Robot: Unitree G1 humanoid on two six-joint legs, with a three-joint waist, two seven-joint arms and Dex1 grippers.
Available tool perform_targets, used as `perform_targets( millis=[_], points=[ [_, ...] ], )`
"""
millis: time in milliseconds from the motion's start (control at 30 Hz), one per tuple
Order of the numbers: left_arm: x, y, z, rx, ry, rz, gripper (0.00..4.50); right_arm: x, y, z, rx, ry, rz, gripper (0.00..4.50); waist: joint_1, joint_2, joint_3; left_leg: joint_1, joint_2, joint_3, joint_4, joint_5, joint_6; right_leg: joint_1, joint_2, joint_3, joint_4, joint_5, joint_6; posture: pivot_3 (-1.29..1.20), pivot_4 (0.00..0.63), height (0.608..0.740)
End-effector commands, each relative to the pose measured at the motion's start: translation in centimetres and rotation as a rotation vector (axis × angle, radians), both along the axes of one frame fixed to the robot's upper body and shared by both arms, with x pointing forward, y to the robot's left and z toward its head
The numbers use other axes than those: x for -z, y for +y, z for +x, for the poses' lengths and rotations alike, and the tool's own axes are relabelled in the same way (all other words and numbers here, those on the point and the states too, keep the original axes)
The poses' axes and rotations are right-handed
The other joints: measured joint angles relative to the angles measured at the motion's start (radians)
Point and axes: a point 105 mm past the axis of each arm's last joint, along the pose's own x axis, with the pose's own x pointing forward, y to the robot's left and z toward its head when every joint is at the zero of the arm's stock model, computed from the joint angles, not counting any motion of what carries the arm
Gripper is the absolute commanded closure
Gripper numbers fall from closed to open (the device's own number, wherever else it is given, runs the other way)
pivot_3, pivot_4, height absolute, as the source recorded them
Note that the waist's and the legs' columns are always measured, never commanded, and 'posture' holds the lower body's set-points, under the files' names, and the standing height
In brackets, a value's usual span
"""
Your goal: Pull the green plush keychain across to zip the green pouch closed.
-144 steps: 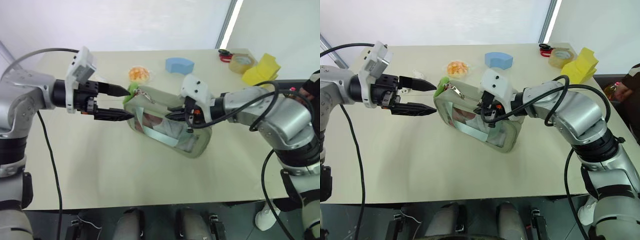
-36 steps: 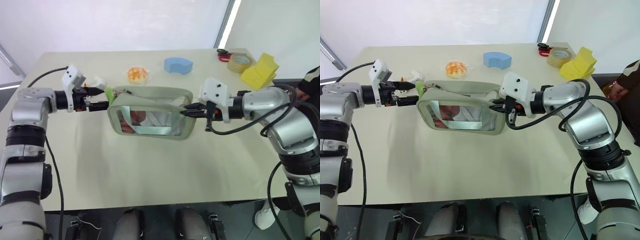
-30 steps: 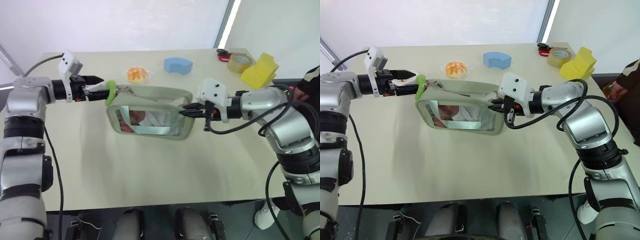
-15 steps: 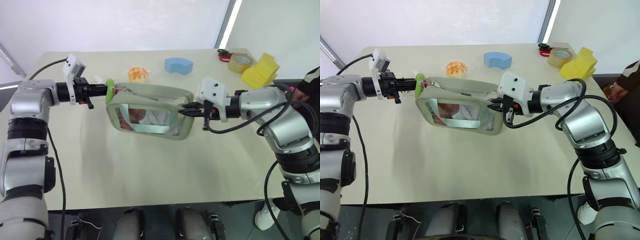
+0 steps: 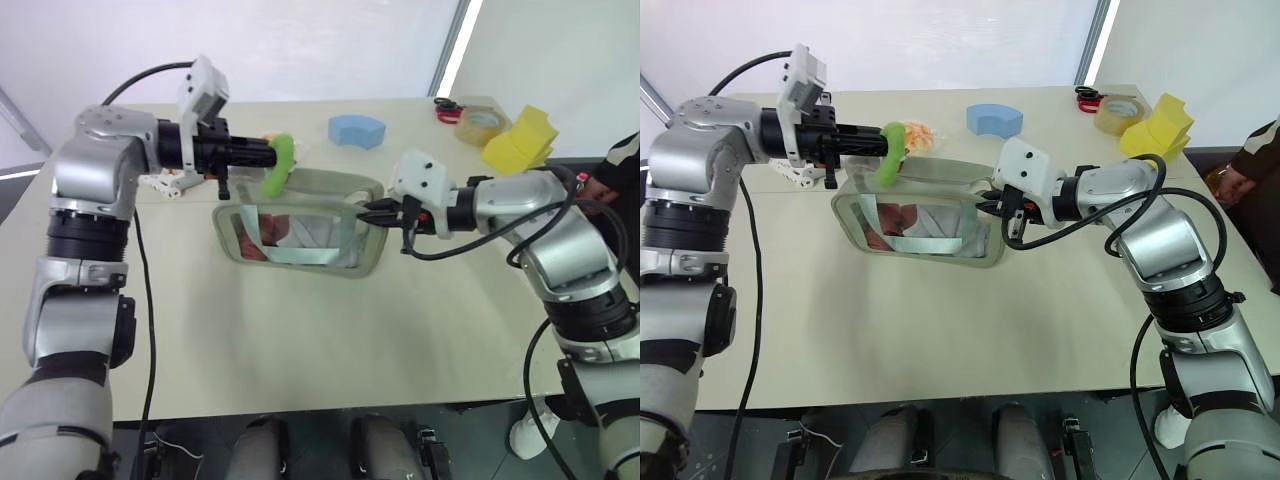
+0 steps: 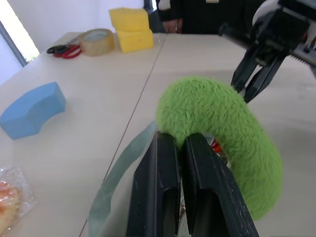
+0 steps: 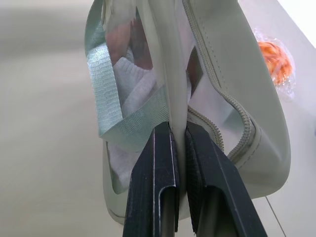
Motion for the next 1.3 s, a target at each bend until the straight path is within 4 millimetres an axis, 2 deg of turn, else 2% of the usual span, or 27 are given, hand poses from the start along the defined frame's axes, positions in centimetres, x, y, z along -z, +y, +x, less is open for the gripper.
perform_targets(
  millis=[33, 67, 167, 267, 333, 467, 567, 767, 900, 967, 1067, 1233, 1267, 1300],
  points=[
    [-0.3, 0.1, 0.2, -0.01, -0.065, 0.039, 4.47, -1.5, 0.2, 0.0, 0.001, -0.065, 0.014, 4.5, 0.001, 0.0, 0.0, 0.0, 0.0, 0.0, 0.0, 0.0, 0.0, 0.0, 0.0, 0.0, 0.0, 0.0, 0.0, 0.0, 0.15, 0.74],
    [-0.2, 0.1, 0.3, -0.01, -0.068, 0.041, 4.47, -1.6, 0.2, 0.0, 0.002, -0.065, 0.014, 4.5, 0.001, 0.0, 0.0, 0.0, 0.0, 0.0, 0.0, 0.0, 0.0, 0.0, 0.0, 0.0, 0.0, 0.0, 0.0, 0.0, 0.15, 0.74],
    [-1.0, 0.3, 0.3, -0.012, -0.07, 0.022, 3.41, -1.5, 0.1, 0.0, 0.006, -0.065, 0.016, 4.5, 0.002, 0.0, 0.0, 0.0, 0.0, 0.0, 0.0, 0.0, 0.0, 0.0, 0.0, 0.0, 0.0, 0.0, 0.0, 0.0, 0.15, 0.74],
    [-1.6, 0.8, 0.2, -0.026, -0.09, 0.037, 1.88, -1.5, 0.1, 0.0, 0.008, -0.065, 0.016, 4.5, 0.002, 0.0, 0.0, 0.0, 0.0, 0.0, 0.0, 0.0, 0.0, 0.0, 0.0, 0.0, 0.0, 0.0, 0.0, 0.0, 0.15, 0.74],
    [-2.3, 2.2, 0.0, -0.04, -0.117, 0.082, 0.87, -1.4, 0.1, 0.1, 0.009, -0.066, 0.017, 4.5, 0.0, 0.0, 0.0, 0.0, 0.0, 0.0, 0.0, 0.0, 0.0, 0.0, 0.0, 0.0, 0.0, 0.0, 0.0, 0.0, 0.15, 0.74],
    [-3.4, 5.0, -0.6, -0.09, -0.14, 0.157, 0.87, -1.4, 0.0, 0.3, 0.008, -0.068, 0.015, 4.5, -0.002, 0.0, 0.0, 0.0, 0.0, 0.0, 0.0, 0.0, 0.0, -0.001, 0.0, 0.0, 0.0, 0.0, 0.0, 0.0, 0.15, 0.74],
    [-3.1, 6.4, -1.6, -0.093, -0.102, 0.193, 0.87, -1.4, -0.1, 0.5, 0.007, -0.072, 0.015, 4.5, -0.001, 0.0, 0.0, 0.0, 0.0, 0.0, 0.0, 0.0, 0.0, -0.001, 0.0, 0.0, 0.0, 0.0, 0.0, 0.0, 0.15, 0.74],
    [0.5, 6.0, -4.0, -0.048, 0.012, 0.234, 0.87, -1.4, -0.1, 0.9, 0.004, -0.077, 0.016, 4.5, 0.002, 0.0, 0.0, 0.0, 0.0, -0.001, 0.0, 0.0, 0.0, 0.0, 0.0, 0.0, 0.0, 0.0, 0.0, 0.0, 0.15, 0.74],
    [3.6, 5.8, -3.6, -0.084, 0.0, 0.305, 0.87, -1.4, 0.2, 1.0, -0.01, -0.074, 0.02, 4.5, 0.001, 0.0, 0.0, 0.0, 0.001, -0.001, 0.0, 0.0, 0.0, 0.0, 0.0, 0.001, 0.0, 0.0, 0.0, 0.0, 0.15, 0.74],
    [4.3, 5.7, -2.9, -0.117, -0.022, 0.308, 0.87, -1.5, 0.4, 1.0, -0.015, -0.072, 0.025, 4.5, 0.002, 0.0, 0.0, 0.0, 0.001, -0.001, 0.0, 0.0, 0.0, -0.001, 0.0, 0.001, 0.0, 0.0, 0.0, 0.0, 0.15, 0.74],
    [4.4, 5.5, -2.1, -0.143, -0.035, 0.28, 1.65, -1.3, 0.6, 1.0, -0.019, -0.07, 0.024, 4.5, 0.003, 0.0, 0.0, 0.0, 0.0, 0.0, 0.0, 0.0, 0.0, 0.0, 0.0, 0.001, 0.0, 0.0, 0.0, 0.0, 0.15, 0.74],
    [4.4, 5.5, -2.2, -0.121, -0.027, 0.281, 4.22, -1.3, 0.6, 1.0, -0.017, -0.072, 0.022, 4.5, 0.002, 0.0, 0.0, 0.0, 0.0, 0.0, 0.0, 0.0, 0.0, -0.001, 0.0, 0.0, 0.0, 0.0, 0.0, 0.0, 0.15, 0.74],
    [4.4, 5.5, -2.1, -0.121, -0.028, 0.282, 4.42, -1.3, 0.6, 1.0, -0.016, -0.073, 0.023, 4.5, 0.002, 0.0, 0.0, 0.0, 0.0, 0.0, 0.0, 0.0, 0.0, 0.0, 0.0, 0.001, 0.0, 0.0, 0.0, 0.0, 0.15, 0.74],
    [4.4, 5.4, -2.1, -0.121, -0.028, 0.282, 4.42, -1.3, 0.6, 1.0, -0.014, -0.073, 0.023, 4.5, 0.002, 0.0, 0.0, 0.0, 0.0, 0.0, 0.0, 0.0, 0.0, 0.0, 0.0, 0.0, 0.0, 0.0, 0.0, 0.0, 0.15, 0.74]
  ],
)
